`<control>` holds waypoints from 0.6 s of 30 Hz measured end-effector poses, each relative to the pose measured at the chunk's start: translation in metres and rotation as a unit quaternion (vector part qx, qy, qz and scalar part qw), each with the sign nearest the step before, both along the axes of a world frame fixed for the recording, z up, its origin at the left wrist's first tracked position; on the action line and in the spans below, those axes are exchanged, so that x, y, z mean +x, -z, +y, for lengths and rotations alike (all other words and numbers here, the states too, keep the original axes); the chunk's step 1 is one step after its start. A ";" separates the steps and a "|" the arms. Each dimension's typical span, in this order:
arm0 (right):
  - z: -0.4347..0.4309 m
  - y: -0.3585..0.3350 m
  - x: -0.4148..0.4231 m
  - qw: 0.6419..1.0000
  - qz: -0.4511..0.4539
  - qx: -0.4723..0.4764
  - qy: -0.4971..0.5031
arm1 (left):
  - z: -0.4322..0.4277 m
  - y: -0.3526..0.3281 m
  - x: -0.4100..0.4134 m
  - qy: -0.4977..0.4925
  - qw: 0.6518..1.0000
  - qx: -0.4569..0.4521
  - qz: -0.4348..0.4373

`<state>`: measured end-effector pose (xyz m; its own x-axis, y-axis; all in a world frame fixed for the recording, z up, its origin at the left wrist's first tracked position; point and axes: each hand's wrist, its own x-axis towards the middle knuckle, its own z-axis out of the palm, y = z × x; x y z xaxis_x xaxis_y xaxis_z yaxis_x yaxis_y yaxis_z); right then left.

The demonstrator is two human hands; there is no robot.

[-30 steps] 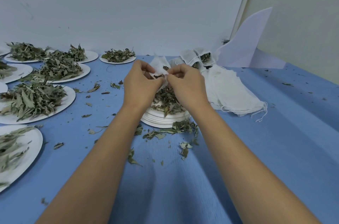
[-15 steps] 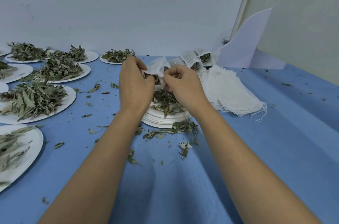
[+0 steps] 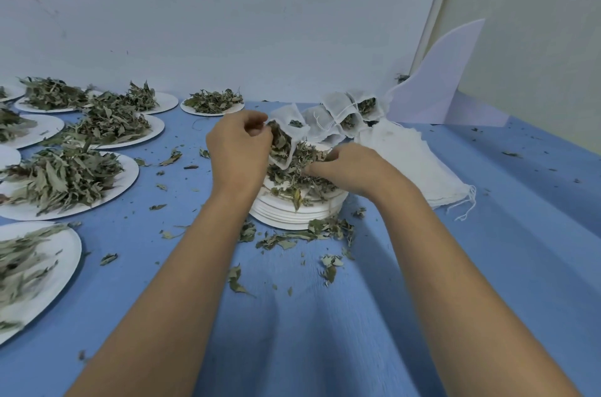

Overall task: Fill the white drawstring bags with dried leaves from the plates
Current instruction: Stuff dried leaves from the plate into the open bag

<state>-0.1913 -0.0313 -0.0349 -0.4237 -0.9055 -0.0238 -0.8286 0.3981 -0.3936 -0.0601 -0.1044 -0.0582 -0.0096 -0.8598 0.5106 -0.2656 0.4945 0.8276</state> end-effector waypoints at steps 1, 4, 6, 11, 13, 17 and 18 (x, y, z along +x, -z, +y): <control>0.000 0.000 0.002 0.999 -0.020 0.027 -0.006 | 0.000 0.000 0.000 -0.013 1.000 -0.008 -0.003; -0.002 0.001 0.005 0.999 -0.036 0.037 -0.019 | -0.003 0.001 0.002 -0.040 0.999 -0.011 0.003; -0.002 0.002 0.007 0.998 -0.050 0.023 -0.027 | -0.004 0.002 0.003 -0.054 0.998 -0.012 0.013; -0.004 0.008 0.011 0.994 -0.086 -0.034 -0.052 | -0.004 -0.002 0.003 -0.045 0.994 0.002 0.101; -0.005 0.011 0.010 0.995 -0.071 -0.038 -0.052 | -0.003 -0.002 0.003 -0.047 0.990 0.000 0.130; -0.007 0.017 0.007 0.999 0.011 0.002 -0.052 | -0.004 -0.002 0.005 -0.048 0.989 0.000 0.143; -0.007 0.018 0.006 0.998 0.004 0.001 -0.063 | -0.004 -0.002 0.005 -0.040 0.988 0.005 0.151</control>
<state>-0.1849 -0.0382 -0.0529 -0.3063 -0.9517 -0.0218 -0.8754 0.2906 -0.3863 -0.0553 -0.1086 -0.0566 0.2103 -0.8562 0.4719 -0.0446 0.4738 0.8795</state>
